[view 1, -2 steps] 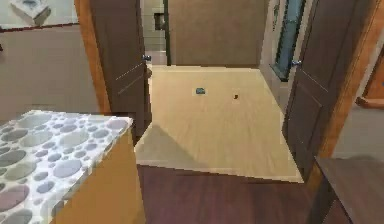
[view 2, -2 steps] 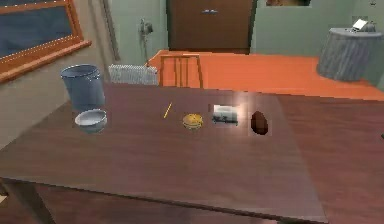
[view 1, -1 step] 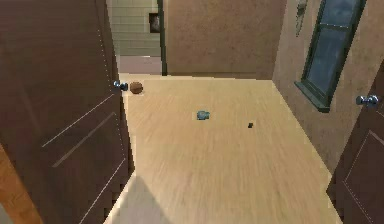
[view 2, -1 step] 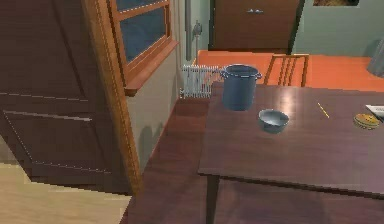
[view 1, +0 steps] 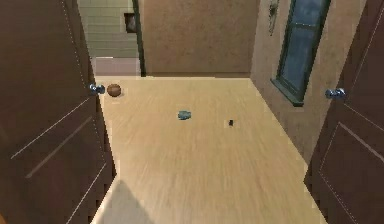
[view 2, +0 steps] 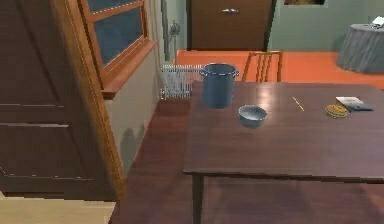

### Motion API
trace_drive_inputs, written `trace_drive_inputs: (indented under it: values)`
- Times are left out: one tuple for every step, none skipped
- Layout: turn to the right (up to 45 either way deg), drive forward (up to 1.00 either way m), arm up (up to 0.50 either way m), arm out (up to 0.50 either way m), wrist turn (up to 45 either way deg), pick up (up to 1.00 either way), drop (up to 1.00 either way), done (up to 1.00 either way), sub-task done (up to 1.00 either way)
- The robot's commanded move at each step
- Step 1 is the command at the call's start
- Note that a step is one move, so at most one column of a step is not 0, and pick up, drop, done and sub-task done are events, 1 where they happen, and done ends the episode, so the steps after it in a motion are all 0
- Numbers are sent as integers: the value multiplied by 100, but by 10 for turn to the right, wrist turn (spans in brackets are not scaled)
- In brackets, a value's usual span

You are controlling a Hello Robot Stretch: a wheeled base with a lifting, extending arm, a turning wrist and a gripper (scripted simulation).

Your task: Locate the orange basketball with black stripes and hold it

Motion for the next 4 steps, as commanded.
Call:
trace_drive_inputs:
  values:
    - [0, 10, 0, 0, 0, 0, 0, 0, 0]
    - [0, 100, 0, 0, 0, 0, 0, 0, 0]
    - [-60, 0, 0, 0, 0, 0, 0, 0, 0]
    - [0, 55, 0, 0, 0, 0, 0, 0, 0]
